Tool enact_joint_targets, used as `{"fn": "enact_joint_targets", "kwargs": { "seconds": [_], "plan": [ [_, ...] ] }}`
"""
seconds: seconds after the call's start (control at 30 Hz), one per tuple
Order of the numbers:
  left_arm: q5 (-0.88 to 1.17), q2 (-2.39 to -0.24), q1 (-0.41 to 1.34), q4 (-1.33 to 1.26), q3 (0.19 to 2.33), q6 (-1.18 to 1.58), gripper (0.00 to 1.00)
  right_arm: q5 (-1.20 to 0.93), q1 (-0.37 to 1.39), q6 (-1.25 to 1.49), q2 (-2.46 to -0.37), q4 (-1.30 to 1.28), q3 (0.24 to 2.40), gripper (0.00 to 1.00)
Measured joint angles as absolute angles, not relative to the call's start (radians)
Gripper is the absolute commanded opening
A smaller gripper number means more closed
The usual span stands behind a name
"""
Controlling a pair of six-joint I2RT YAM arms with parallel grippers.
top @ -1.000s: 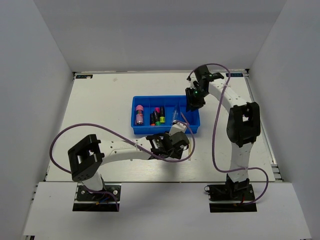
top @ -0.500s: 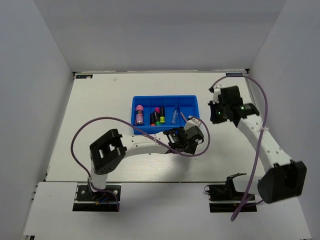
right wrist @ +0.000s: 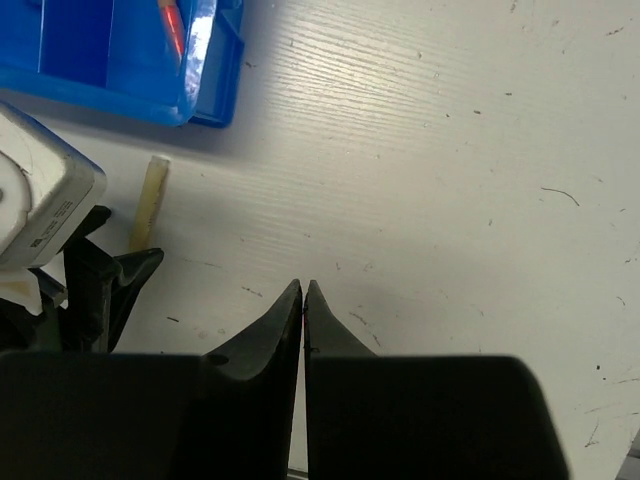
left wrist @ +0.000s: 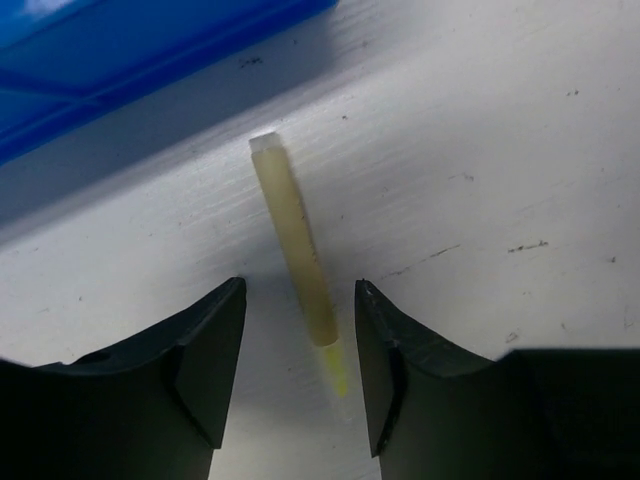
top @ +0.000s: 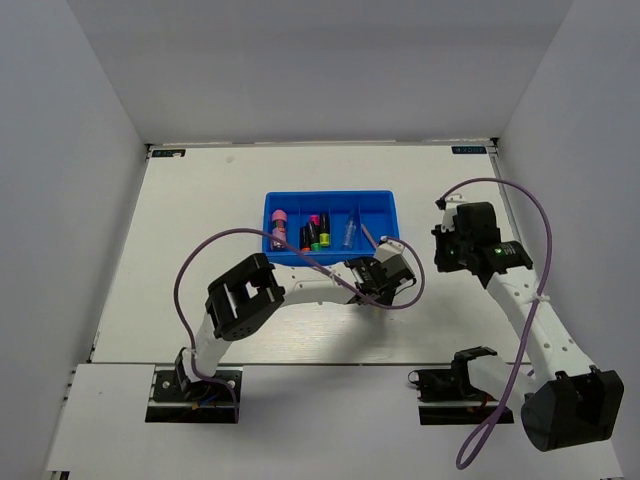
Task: Sort the stationery into containers
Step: Pick up the pen from the center of the board, then place the pen in the storage box.
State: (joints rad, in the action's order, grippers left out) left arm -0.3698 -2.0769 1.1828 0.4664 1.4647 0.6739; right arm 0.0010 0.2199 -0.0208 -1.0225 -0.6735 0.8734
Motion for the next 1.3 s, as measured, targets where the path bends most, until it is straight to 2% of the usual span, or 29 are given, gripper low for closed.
{"fn": "enact_joint_targets", "kwargs": {
  "seconds": [0.13, 0.17, 0.33, 0.43, 0.47, 0.53, 0.57, 0.6, 0.67, 0.73, 0.77, 0.9, 0.93, 0.97, 1.0, 1.03, 1.07, 1.13, 1.17, 1.2, 1.3],
  "plan": [
    [-0.387, -2.103, 1.183, 0.476, 1.500, 0.683, 0.50, 0.001, 0.205, -0.011, -1.018, -0.670, 0.873, 0.05],
    [-0.391, -2.107, 1.183, 0.484, 1.508, 0.686, 0.45, 0.001, 0.201, -0.007, -1.017, -0.670, 0.873, 0.05],
    [-0.417, -2.111, 1.185, 0.524, 1.511, 0.717, 0.41, -0.004, 0.186, 0.005, -1.005, -0.670, 0.873, 0.05],
    [-0.437, -2.092, 1.187, 0.523, 1.476, 0.746, 0.30, -0.012, 0.178, 0.010, -1.000, -0.670, 0.873, 0.05],
    [-0.443, -2.082, 1.187, 0.524, 1.460, 0.753, 0.17, -0.016, 0.176, 0.015, -0.999, -0.670, 0.873, 0.05],
    [-0.453, -2.064, 1.187, 0.538, 1.436, 0.771, 0.04, -0.023, 0.173, 0.019, -0.995, -0.670, 0.873, 0.05],
    [-0.456, -2.058, 1.187, 0.546, 1.429, 0.775, 0.00, -0.026, 0.171, 0.019, -0.994, -0.670, 0.873, 0.27],
    [-0.456, -2.054, 1.188, 0.554, 1.424, 0.778, 0.00, -0.028, 0.170, 0.025, -0.994, -0.670, 0.873, 0.47],
    [-0.458, -2.046, 1.193, 0.569, 1.421, 0.773, 0.00, -0.031, 0.167, 0.028, -0.994, -0.670, 0.873, 0.82],
    [-0.458, -2.037, 1.207, 0.609, 1.422, 0.755, 0.00, -0.037, 0.163, 0.017, -0.994, -0.670, 0.872, 0.82],
    [-0.456, -2.031, 1.216, 0.634, 1.425, 0.739, 0.00, -0.041, 0.162, 0.014, -0.994, -0.669, 0.872, 0.71],
    [-0.440, -2.002, 1.243, 0.723, 1.470, 0.677, 0.00, -0.049, 0.157, 0.008, -0.994, -0.669, 0.869, 0.39],
    [-0.435, -1.990, 1.245, 0.741, 1.488, 0.663, 0.00, -0.049, 0.157, 0.008, -0.994, -0.669, 0.867, 0.39],
    [-0.429, -1.971, 1.242, 0.748, 1.511, 0.643, 0.00, -0.048, 0.156, 0.010, -0.994, -0.669, 0.867, 0.43],
    [-0.425, -1.949, 1.235, 0.756, 1.539, 0.627, 0.00, -0.048, 0.156, 0.012, -0.994, -0.667, 0.865, 0.72],
    [-0.417, -1.926, 1.223, 0.760, 1.573, 0.611, 0.00, -0.049, 0.156, 0.018, -0.994, -0.662, 0.863, 0.81],
    [-0.405, -1.903, 1.206, 0.758, 1.610, 0.597, 0.00, -0.049, 0.156, 0.010, -0.994, -0.659, 0.858, 0.84],
    [-0.381, -1.863, 1.158, 0.741, 1.674, 0.578, 0.00, -0.049, 0.153, 0.011, -0.994, -0.657, 0.853, 0.76],
    [-0.369, -1.847, 1.131, 0.730, 1.695, 0.574, 0.00, -0.048, 0.152, 0.009, -0.994, -0.656, 0.853, 0.63],
    [-0.352, -1.832, 1.092, 0.711, 1.718, 0.572, 0.00, -0.049, 0.150, 0.009, -0.994, -0.654, 0.853, 0.59],
    [-0.316, -1.822, 0.986, 0.643, 1.746, 0.587, 0.00, -0.050, 0.150, 0.011, -0.994, -0.654, 0.852, 0.58]
  ]
}}
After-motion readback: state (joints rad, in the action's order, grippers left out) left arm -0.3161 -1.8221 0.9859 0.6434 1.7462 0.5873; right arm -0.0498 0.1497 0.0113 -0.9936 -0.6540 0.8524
